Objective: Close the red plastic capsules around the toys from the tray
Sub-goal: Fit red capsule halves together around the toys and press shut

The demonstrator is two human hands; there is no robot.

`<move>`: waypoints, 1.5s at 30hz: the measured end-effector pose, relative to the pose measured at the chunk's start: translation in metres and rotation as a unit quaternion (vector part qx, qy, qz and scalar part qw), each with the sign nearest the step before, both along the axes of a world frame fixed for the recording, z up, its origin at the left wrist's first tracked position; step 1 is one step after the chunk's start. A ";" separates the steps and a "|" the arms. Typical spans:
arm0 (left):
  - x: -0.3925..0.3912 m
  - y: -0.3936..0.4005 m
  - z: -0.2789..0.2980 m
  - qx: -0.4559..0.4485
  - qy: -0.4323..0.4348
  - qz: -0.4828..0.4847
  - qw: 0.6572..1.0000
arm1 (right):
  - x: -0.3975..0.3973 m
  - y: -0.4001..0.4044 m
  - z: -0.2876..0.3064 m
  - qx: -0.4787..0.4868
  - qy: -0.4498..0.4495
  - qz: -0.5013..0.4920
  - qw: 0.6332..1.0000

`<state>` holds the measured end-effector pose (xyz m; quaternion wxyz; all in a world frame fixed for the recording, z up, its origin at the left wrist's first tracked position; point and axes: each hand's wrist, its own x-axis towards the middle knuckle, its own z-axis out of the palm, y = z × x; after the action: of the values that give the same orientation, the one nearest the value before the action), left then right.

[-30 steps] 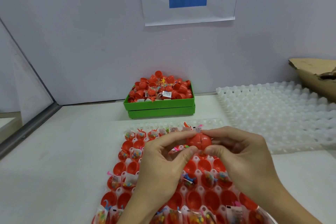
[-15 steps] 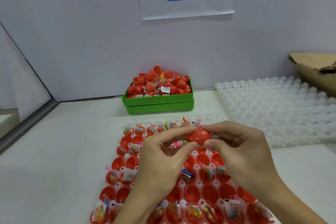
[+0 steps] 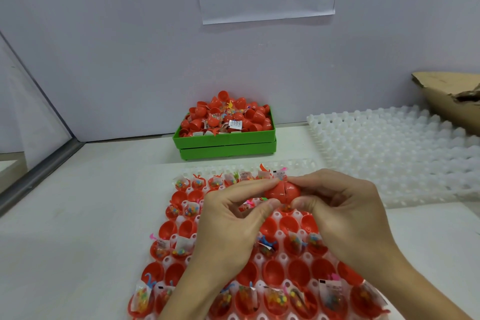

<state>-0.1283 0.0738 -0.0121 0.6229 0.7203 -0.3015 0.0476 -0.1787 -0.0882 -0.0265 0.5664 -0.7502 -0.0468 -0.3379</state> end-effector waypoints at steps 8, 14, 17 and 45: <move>-0.001 0.000 0.001 0.016 -0.008 0.020 1.000 | 0.000 0.001 0.000 -0.003 0.005 -0.006 1.000; -0.002 -0.001 -0.001 0.016 -0.011 0.021 1.000 | 0.000 0.001 -0.001 -0.051 -0.011 -0.035 0.998; -0.001 -0.002 -0.002 0.016 -0.013 0.020 1.000 | 0.000 0.002 -0.002 -0.056 -0.007 -0.044 0.997; 0.004 0.000 -0.003 -0.057 0.156 -0.120 0.979 | -0.008 0.019 0.016 0.181 0.089 0.097 0.975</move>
<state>-0.1241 0.0741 -0.0147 0.7034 0.6408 -0.2816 -0.1239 -0.1871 -0.0693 -0.0108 0.7249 -0.6539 -0.0066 -0.2165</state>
